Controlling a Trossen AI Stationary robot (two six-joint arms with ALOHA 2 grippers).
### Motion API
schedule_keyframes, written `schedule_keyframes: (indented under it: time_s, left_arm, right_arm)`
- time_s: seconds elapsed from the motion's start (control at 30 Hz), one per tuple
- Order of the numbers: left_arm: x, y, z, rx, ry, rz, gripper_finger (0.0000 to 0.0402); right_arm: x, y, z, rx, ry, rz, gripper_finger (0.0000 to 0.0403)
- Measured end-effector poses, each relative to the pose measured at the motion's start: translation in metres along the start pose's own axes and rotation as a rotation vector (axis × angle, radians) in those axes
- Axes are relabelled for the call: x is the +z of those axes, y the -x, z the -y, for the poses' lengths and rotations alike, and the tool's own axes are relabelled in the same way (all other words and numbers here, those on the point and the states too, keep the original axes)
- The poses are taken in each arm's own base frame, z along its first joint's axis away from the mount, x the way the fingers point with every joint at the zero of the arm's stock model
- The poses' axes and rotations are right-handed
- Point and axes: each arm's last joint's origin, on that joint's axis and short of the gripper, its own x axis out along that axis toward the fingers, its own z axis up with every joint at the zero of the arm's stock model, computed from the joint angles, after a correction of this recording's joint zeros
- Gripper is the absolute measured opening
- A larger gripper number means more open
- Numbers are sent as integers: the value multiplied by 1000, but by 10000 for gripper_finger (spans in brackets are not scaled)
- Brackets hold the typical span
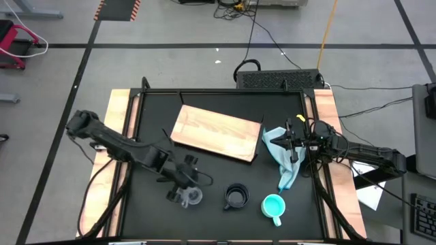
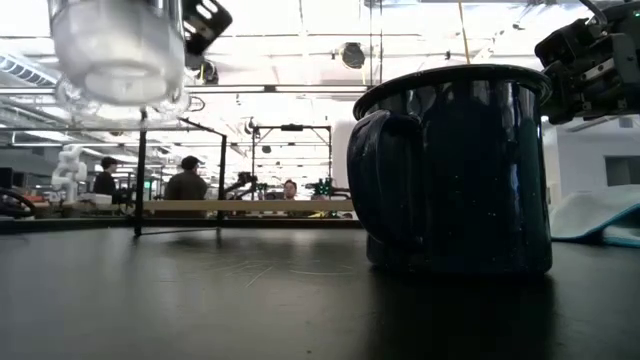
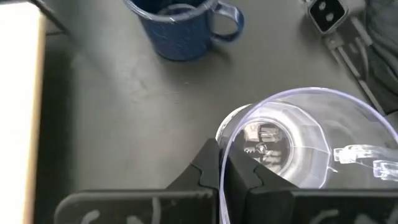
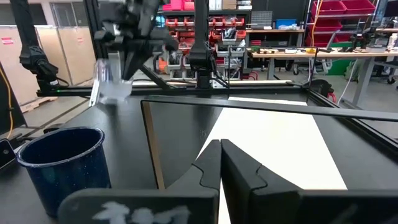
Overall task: Stack small to large cups/mugs on shelf
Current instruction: Put the transparent mug on the shelf
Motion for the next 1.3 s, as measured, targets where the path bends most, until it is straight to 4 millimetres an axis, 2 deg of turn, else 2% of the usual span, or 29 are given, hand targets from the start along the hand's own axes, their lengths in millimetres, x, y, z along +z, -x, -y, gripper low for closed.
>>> schedule_keyframes:
  time_s: [0.23, 0.7, 1.0, 1.3]
  left_arm:
    - [-1, 31, -1, 58, -36, 57, 1]
    - [-14, 62, -2, 119, -72, 62, 0]
    - [-59, 68, -10, 158, 14, 190, 0]
    - [-109, 62, -16, 186, 69, 355, 0]
  right_arm:
    - [0, 0, 0, 0, 1, 0, 0]
    - [0, 0, 0, 0, 1, -1, 0]
    - [0, 0, 0, 0, 5, -1, 0]
    - [0, 0, 0, 0, 5, -1, 0]
